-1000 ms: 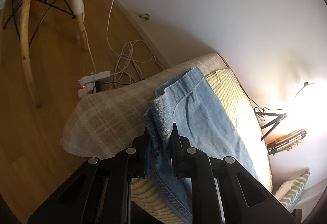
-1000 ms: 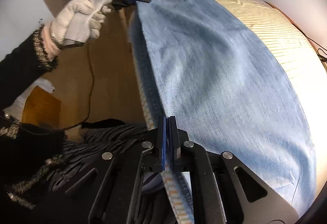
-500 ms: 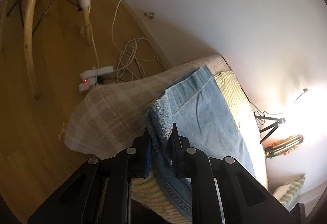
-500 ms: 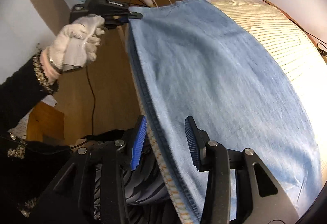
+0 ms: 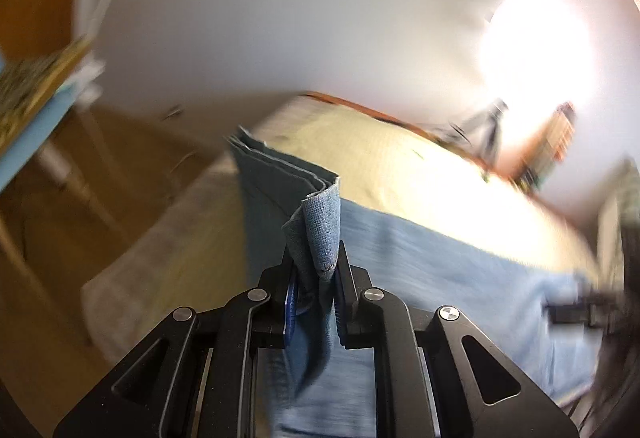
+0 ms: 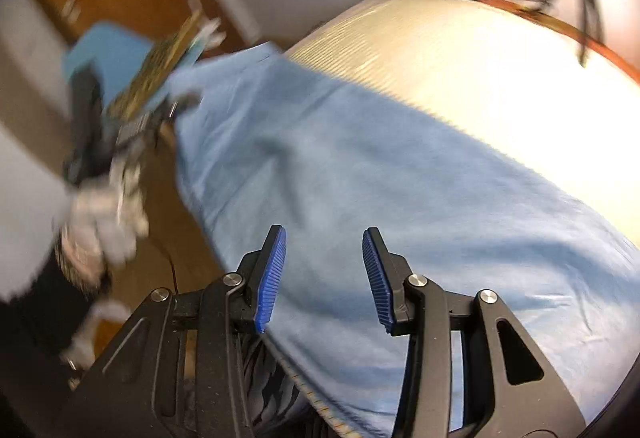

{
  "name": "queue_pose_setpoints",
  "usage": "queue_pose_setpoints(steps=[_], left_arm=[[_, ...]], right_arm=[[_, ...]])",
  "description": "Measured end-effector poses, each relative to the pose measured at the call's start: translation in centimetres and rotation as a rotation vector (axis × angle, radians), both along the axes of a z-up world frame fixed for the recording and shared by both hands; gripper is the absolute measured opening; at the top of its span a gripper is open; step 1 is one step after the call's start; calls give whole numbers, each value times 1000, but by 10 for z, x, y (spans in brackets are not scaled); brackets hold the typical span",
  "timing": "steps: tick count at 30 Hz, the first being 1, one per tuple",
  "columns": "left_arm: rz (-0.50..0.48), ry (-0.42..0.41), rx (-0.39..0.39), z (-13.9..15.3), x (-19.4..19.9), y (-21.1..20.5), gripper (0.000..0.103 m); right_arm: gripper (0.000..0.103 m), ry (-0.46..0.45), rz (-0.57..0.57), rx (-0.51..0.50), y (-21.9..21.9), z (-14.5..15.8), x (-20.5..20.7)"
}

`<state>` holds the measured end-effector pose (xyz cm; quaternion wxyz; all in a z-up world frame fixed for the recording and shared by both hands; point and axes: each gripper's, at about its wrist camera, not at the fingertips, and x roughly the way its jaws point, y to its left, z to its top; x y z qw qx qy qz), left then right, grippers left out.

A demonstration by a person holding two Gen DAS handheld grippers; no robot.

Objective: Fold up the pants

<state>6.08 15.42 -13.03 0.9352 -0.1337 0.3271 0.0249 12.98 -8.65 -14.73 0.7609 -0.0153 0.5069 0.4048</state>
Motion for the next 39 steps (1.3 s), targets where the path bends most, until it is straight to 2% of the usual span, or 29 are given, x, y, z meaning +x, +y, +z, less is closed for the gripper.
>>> queue_pose_setpoints(steps=[1, 2, 6, 9, 16, 24, 26, 29, 30, 31, 33, 39], left_arm=[[-36, 0, 26, 0, 2, -14, 13], [-81, 2, 46, 0, 3, -32, 13], [-196, 25, 26, -9, 6, -69, 13], [-257, 61, -10, -19, 9, -89, 13], [-252, 67, -115, -24, 3, -83, 13], [-294, 47, -67, -12, -7, -99, 13], [-310, 46, -63, -11, -8, -105, 13], [-336, 48, -47, -9, -7, -114, 13], [-343, 51, -47, -9, -7, -117, 13], [-349, 53, -46, -9, -7, -120, 13], [-361, 56, -49, -8, -8, -125, 13], [-424, 59, -61, -5, -8, -150, 13]], right_arm=[[54, 13, -44, 17, -9, 2, 11], [57, 22, -73, 34, -9, 6, 18], [58, 90, -140, 124, -18, 7, 46], [58, 148, -158, 137, -12, -5, 66], [58, 321, -223, 186, 13, -48, 90], [58, 503, -256, 323, 45, -79, 117], [58, 504, -262, 321, 57, -82, 122], [56, 465, -268, 268, 71, -84, 127], [44, 444, -273, 253, 73, -83, 128], [26, 424, -277, 237, 74, -81, 128], [12, 401, -268, 229, 70, -78, 128], [10, 250, -271, 159, 44, -51, 114]])
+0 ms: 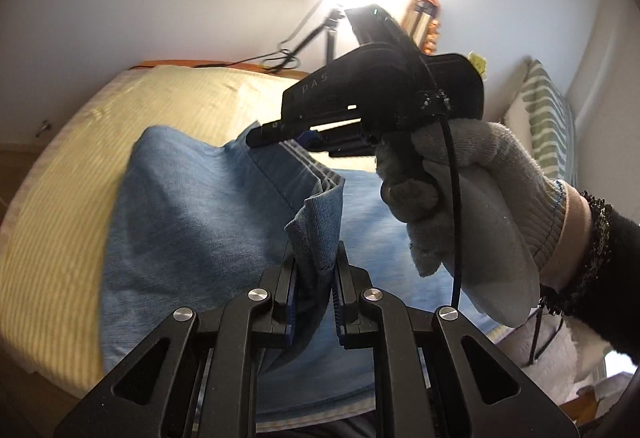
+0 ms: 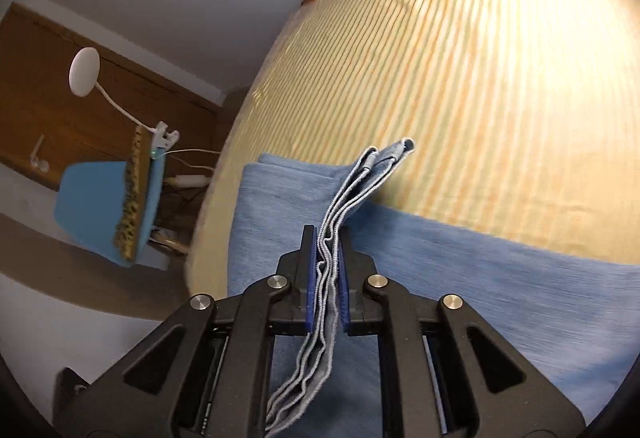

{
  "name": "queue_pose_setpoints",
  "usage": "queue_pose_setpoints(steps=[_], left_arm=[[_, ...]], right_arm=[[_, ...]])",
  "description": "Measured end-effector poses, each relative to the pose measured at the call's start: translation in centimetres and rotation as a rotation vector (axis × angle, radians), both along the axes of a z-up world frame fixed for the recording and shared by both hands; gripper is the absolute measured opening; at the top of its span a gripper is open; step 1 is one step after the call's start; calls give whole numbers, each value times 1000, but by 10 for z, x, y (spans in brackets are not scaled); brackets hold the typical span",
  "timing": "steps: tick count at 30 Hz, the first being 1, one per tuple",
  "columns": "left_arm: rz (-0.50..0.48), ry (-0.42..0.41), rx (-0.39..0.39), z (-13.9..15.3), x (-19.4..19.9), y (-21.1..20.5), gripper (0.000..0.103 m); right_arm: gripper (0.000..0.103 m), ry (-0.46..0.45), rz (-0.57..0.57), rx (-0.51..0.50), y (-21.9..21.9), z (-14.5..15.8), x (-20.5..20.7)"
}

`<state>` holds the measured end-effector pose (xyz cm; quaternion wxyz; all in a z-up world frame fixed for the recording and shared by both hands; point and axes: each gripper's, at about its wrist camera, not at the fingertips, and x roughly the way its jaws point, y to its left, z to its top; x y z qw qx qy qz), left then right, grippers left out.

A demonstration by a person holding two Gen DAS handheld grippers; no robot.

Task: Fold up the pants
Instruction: 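Grasp the jeans hem layers with the right gripper while the left gripper holds the leg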

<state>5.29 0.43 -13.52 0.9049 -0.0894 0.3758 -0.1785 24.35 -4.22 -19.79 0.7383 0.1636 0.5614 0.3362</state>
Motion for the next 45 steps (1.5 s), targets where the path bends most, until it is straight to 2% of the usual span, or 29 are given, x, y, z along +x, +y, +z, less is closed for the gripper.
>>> queue_pose_setpoints(steps=[3, 9, 15, 23, 32, 45], left_arm=[[-43, 2, -9, 3, 2, -17, 13], [-160, 18, -63, 3, 7, -63, 13], [-273, 41, -89, 2, 11, -112, 13], [-404, 76, -118, 1, 16, -162, 13], [-546, 78, -129, 9, 17, -230, 13], [-741, 68, -118, 6, 24, -346, 13]], right_arm=[[10, -86, -24, -38, -27, 21, -6], [9, -192, -103, -92, -92, 51, -8], [9, -240, -155, -157, -147, 65, -20], [9, -253, -246, -191, -226, 72, -38], [8, -278, -342, -247, -301, 83, -55], [8, -268, -483, -359, -416, 86, -83]])
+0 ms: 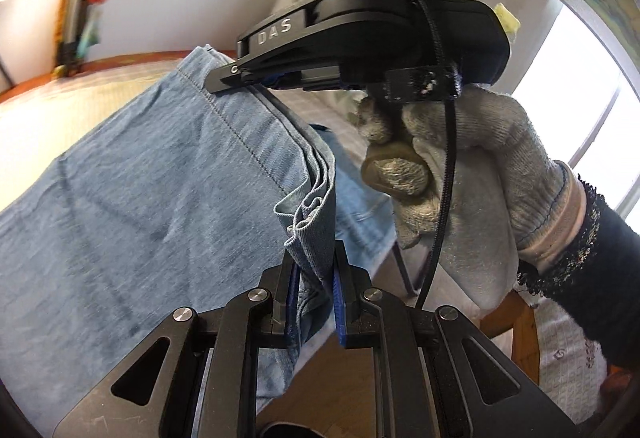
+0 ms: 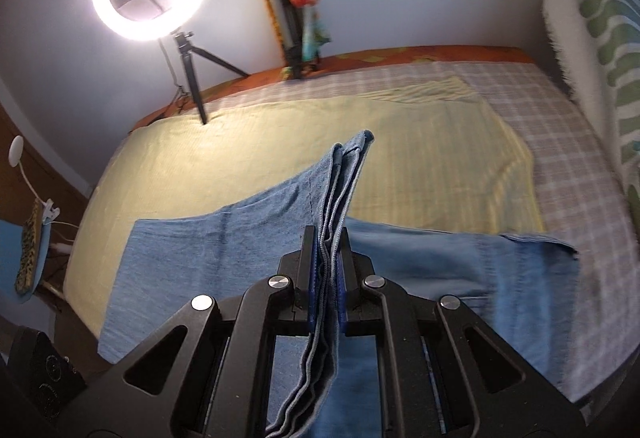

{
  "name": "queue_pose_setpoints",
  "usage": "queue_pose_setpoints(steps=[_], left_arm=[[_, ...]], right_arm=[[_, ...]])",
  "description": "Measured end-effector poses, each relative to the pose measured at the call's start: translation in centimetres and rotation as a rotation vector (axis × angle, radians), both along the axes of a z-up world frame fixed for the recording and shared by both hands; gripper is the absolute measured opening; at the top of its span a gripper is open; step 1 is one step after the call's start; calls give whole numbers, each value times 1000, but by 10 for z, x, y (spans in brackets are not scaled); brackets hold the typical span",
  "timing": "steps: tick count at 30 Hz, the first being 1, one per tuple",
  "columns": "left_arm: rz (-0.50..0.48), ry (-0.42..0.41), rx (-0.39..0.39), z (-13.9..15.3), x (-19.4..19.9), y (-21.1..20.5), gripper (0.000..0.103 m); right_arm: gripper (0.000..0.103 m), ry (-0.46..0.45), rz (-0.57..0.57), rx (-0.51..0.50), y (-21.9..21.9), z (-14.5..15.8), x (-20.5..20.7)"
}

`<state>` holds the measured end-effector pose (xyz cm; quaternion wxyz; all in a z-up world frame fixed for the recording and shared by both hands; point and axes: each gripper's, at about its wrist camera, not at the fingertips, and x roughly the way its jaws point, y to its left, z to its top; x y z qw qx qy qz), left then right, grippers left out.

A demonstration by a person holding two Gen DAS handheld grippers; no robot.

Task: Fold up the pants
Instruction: 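Grasp the jeans hem layers with the right gripper while the left gripper holds the leg, then lay the jeans down and open both grippers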

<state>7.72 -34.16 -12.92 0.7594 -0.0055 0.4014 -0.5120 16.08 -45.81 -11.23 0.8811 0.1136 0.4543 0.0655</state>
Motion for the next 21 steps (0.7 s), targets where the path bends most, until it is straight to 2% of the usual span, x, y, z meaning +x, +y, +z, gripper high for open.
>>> queue_pose_setpoints(steps=[6, 11, 14, 21], left_arm=[[-69, 16, -3, -8, 5, -46, 13], [-110, 17, 3, -16, 25, -77, 13], [-128, 5, 13, -19, 25, -91, 13], [-148, 14, 47, -31, 36, -117, 13]], right_arm=[[8, 34, -60, -44, -50, -7, -14], [8, 55, -100, -66, -83, -13, -22], [8, 55, -112, -94, -96, -16, -25], [8, 96, -136, -90, -116, -37, -24]])
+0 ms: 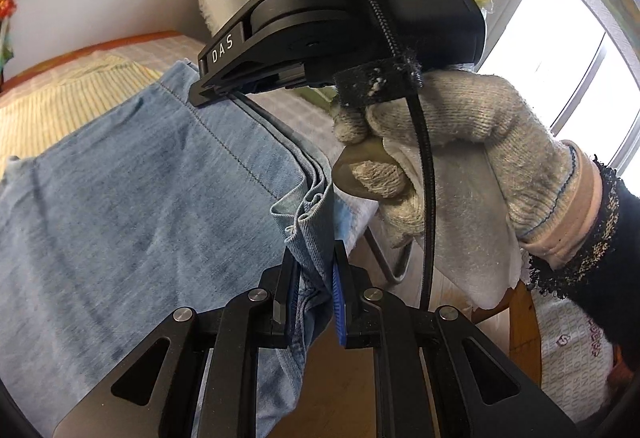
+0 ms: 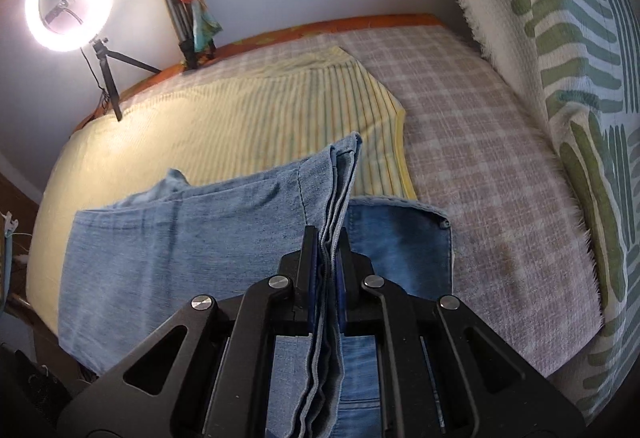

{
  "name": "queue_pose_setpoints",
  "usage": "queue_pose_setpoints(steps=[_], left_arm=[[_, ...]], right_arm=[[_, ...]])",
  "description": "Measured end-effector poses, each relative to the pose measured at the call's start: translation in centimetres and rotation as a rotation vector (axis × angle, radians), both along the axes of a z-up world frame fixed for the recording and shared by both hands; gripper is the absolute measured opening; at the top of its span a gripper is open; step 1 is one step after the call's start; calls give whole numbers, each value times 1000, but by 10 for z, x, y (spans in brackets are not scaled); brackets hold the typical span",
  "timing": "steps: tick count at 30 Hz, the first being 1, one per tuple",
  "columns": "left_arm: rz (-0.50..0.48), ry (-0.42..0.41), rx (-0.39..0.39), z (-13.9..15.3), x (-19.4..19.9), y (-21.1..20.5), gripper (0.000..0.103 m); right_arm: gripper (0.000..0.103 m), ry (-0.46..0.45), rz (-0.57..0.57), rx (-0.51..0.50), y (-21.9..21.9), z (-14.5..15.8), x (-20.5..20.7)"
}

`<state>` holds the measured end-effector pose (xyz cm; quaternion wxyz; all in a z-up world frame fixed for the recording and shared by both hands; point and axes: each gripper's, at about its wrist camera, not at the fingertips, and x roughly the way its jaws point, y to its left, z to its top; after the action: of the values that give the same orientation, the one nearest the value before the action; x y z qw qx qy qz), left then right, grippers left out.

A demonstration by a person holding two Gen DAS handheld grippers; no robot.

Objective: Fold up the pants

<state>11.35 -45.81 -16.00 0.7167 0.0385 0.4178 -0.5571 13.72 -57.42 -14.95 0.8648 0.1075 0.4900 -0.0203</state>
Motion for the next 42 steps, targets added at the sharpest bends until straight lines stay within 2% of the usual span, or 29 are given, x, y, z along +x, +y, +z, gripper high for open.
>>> queue_pose_setpoints(steps=[4, 7, 9, 14, 17, 21, 24, 26, 29, 33, 35, 38, 42], left_arm=[[-1, 25, 20, -8, 4, -14, 13], [-27, 53, 34, -8, 3, -15, 22], [-44, 53, 57, -9, 0, -14, 23], [-32, 85, 56, -4, 10, 13, 23], [-7, 54, 59, 7, 17, 47, 23], [81, -3, 62, 25, 31, 102, 23], [189, -39, 68, 33, 50, 152, 24], [264, -49, 88, 31, 54, 190, 24], [367, -24, 107, 19, 69, 233, 24], [489, 21, 144, 7, 71, 283, 24], [550, 53, 156, -1, 75, 303, 29], [611, 79, 172, -15, 67, 317, 31], [646, 102, 212, -28, 63, 327, 31]], right_arm=[[8, 33, 1, -9, -2, -15, 3], [8, 40, -8, -10, -3, -22, 4], [8, 47, -12, -13, -3, -25, 5], [8, 58, -19, -16, -3, -29, 6], [8, 68, -6, -36, -3, -32, 6], [8, 83, -12, -29, -8, -34, 6], [18, 100, -36, -124, -8, -28, 3], [20, 104, -54, -160, -12, -23, -1], [20, 67, -50, -163, -10, -8, -12], [20, 21, -1, -95, 11, 3, -26], [20, 10, 28, -82, 29, 2, -29], [20, 4, 65, -69, 56, -5, -26], [20, 30, 116, -139, 87, -19, -13]])
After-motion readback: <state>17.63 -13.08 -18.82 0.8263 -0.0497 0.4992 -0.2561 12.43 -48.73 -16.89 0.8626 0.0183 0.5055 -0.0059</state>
